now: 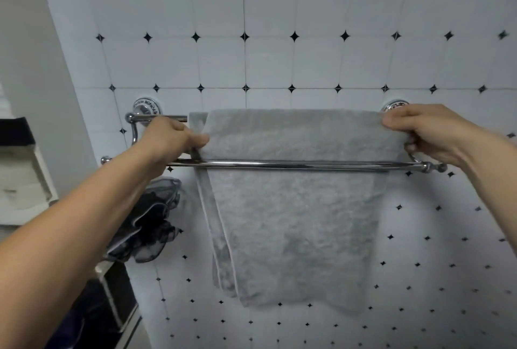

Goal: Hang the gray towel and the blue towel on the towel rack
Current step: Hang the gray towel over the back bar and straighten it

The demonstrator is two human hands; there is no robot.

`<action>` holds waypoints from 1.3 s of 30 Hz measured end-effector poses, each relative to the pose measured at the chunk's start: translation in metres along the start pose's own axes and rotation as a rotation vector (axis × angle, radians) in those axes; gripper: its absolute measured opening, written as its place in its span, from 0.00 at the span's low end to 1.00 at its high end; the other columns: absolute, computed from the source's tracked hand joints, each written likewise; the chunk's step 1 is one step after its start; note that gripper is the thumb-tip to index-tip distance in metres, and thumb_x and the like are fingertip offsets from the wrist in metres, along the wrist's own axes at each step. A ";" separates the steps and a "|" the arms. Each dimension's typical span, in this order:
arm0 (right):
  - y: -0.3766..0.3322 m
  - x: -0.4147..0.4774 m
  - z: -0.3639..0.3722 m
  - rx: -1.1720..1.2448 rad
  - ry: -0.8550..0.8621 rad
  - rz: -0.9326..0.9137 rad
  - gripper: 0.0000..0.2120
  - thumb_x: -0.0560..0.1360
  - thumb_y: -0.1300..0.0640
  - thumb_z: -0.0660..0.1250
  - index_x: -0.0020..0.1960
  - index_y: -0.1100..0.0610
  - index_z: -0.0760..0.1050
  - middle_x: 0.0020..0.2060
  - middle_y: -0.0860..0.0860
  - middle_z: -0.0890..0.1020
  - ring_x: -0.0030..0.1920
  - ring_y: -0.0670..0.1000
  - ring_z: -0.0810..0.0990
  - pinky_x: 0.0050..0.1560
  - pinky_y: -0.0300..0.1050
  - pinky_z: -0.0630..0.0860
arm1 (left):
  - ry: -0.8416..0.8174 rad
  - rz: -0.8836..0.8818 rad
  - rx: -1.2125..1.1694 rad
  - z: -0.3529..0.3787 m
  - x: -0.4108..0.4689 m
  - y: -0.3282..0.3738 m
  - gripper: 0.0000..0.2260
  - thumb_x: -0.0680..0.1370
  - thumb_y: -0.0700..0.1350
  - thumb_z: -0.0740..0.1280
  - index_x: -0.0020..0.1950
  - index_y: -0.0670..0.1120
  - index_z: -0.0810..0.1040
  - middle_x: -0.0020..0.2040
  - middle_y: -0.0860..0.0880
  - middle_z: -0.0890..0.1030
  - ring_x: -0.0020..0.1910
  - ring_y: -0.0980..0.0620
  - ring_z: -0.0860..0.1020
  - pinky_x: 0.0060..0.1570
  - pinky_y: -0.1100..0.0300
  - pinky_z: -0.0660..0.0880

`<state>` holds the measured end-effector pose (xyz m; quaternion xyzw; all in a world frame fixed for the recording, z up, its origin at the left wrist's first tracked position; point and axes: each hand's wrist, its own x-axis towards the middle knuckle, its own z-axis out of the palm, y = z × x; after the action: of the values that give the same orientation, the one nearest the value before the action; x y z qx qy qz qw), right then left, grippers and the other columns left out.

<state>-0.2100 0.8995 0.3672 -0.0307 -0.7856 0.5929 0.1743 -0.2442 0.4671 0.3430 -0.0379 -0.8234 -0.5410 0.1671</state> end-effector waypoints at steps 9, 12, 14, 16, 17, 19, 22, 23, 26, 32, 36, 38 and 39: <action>-0.006 0.012 0.024 0.240 0.084 0.090 0.12 0.68 0.71 0.72 0.40 0.57 0.72 0.33 0.53 0.74 0.28 0.48 0.71 0.20 0.35 0.63 | 0.071 -0.066 -0.246 0.025 0.008 0.018 0.06 0.69 0.42 0.77 0.41 0.41 0.83 0.39 0.49 0.84 0.34 0.57 0.80 0.31 0.66 0.73; -0.009 0.013 0.032 0.261 0.042 0.053 0.13 0.66 0.69 0.73 0.34 0.58 0.71 0.32 0.55 0.71 0.30 0.51 0.70 0.30 0.41 0.63 | 0.160 -0.086 -0.283 0.032 0.013 0.026 0.05 0.69 0.38 0.76 0.39 0.38 0.81 0.41 0.40 0.83 0.40 0.47 0.80 0.42 0.59 0.78; -0.012 0.013 0.031 0.296 0.058 0.047 0.10 0.66 0.68 0.74 0.35 0.59 0.73 0.32 0.57 0.74 0.33 0.53 0.72 0.36 0.44 0.66 | 0.194 -0.120 -0.192 0.032 0.018 0.028 0.05 0.68 0.39 0.75 0.39 0.39 0.81 0.45 0.37 0.83 0.45 0.43 0.81 0.48 0.54 0.77; -0.010 0.012 0.027 0.354 0.056 0.103 0.07 0.71 0.63 0.71 0.37 0.58 0.74 0.26 0.54 0.77 0.27 0.50 0.74 0.30 0.44 0.71 | 0.270 -0.148 0.026 0.029 0.021 0.027 0.07 0.68 0.46 0.72 0.40 0.43 0.81 0.54 0.37 0.80 0.52 0.38 0.80 0.54 0.49 0.78; -0.007 0.011 0.025 0.371 0.064 0.149 0.07 0.75 0.62 0.67 0.38 0.58 0.73 0.21 0.51 0.74 0.21 0.47 0.70 0.23 0.40 0.69 | 0.300 -0.147 0.150 0.028 0.018 0.028 0.08 0.69 0.50 0.71 0.40 0.46 0.81 0.57 0.38 0.79 0.53 0.37 0.78 0.55 0.47 0.77; -0.001 0.012 0.022 0.386 0.105 0.213 0.09 0.77 0.66 0.61 0.40 0.57 0.71 0.21 0.51 0.73 0.16 0.44 0.66 0.16 0.34 0.63 | 0.316 -0.071 0.272 0.027 0.016 0.029 0.10 0.71 0.53 0.69 0.36 0.47 0.79 0.52 0.42 0.81 0.51 0.38 0.79 0.53 0.47 0.77; 0.000 0.012 0.024 0.413 0.096 0.235 0.13 0.74 0.73 0.59 0.37 0.58 0.69 0.23 0.54 0.76 0.16 0.45 0.69 0.16 0.32 0.62 | 0.302 0.017 0.209 0.028 0.021 0.030 0.12 0.73 0.51 0.70 0.34 0.45 0.76 0.39 0.45 0.82 0.43 0.41 0.80 0.48 0.49 0.77; -0.003 0.010 0.027 0.429 0.073 0.244 0.12 0.74 0.73 0.60 0.36 0.59 0.69 0.20 0.53 0.75 0.16 0.45 0.68 0.16 0.32 0.61 | 0.302 0.018 0.161 0.029 0.023 0.030 0.13 0.73 0.49 0.70 0.33 0.44 0.76 0.37 0.45 0.82 0.41 0.42 0.79 0.47 0.49 0.77; -0.011 0.008 0.034 0.530 -0.019 0.275 0.11 0.75 0.69 0.59 0.36 0.58 0.69 0.19 0.51 0.73 0.16 0.44 0.65 0.17 0.32 0.56 | 0.279 0.016 0.042 0.031 0.028 0.028 0.14 0.71 0.45 0.73 0.29 0.43 0.74 0.33 0.45 0.79 0.36 0.45 0.75 0.43 0.52 0.76; -0.019 0.009 0.040 0.390 0.088 0.163 0.12 0.68 0.71 0.62 0.31 0.58 0.67 0.24 0.52 0.67 0.18 0.45 0.61 0.18 0.33 0.54 | 0.220 -0.021 -0.026 0.026 0.036 0.027 0.12 0.70 0.44 0.75 0.31 0.43 0.77 0.31 0.45 0.78 0.33 0.47 0.73 0.40 0.55 0.72; -0.024 0.011 0.018 -0.078 0.414 -0.041 0.12 0.57 0.68 0.67 0.25 0.56 0.66 0.21 0.52 0.66 0.24 0.50 0.63 0.26 0.40 0.61 | 0.255 -0.031 -0.023 0.011 0.041 0.024 0.17 0.73 0.41 0.73 0.28 0.45 0.69 0.26 0.46 0.70 0.26 0.49 0.66 0.32 0.60 0.64; -0.021 0.012 0.014 -0.258 0.426 -0.051 0.09 0.56 0.64 0.69 0.25 0.56 0.70 0.22 0.52 0.69 0.26 0.51 0.67 0.30 0.42 0.64 | 0.266 -0.027 0.006 0.011 0.040 0.022 0.17 0.74 0.42 0.72 0.28 0.45 0.69 0.27 0.46 0.70 0.27 0.49 0.66 0.35 0.59 0.65; -0.019 0.011 0.013 -0.352 0.441 -0.060 0.07 0.57 0.62 0.69 0.26 0.57 0.71 0.22 0.51 0.71 0.27 0.52 0.69 0.30 0.41 0.65 | 0.282 -0.027 0.023 0.011 0.040 0.021 0.17 0.74 0.43 0.71 0.28 0.45 0.69 0.27 0.46 0.71 0.28 0.48 0.68 0.37 0.58 0.67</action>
<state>-0.2220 0.8846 0.3843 -0.1655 -0.8202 0.4207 0.3507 -0.2793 0.4814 0.3702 0.0516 -0.7982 -0.5338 0.2744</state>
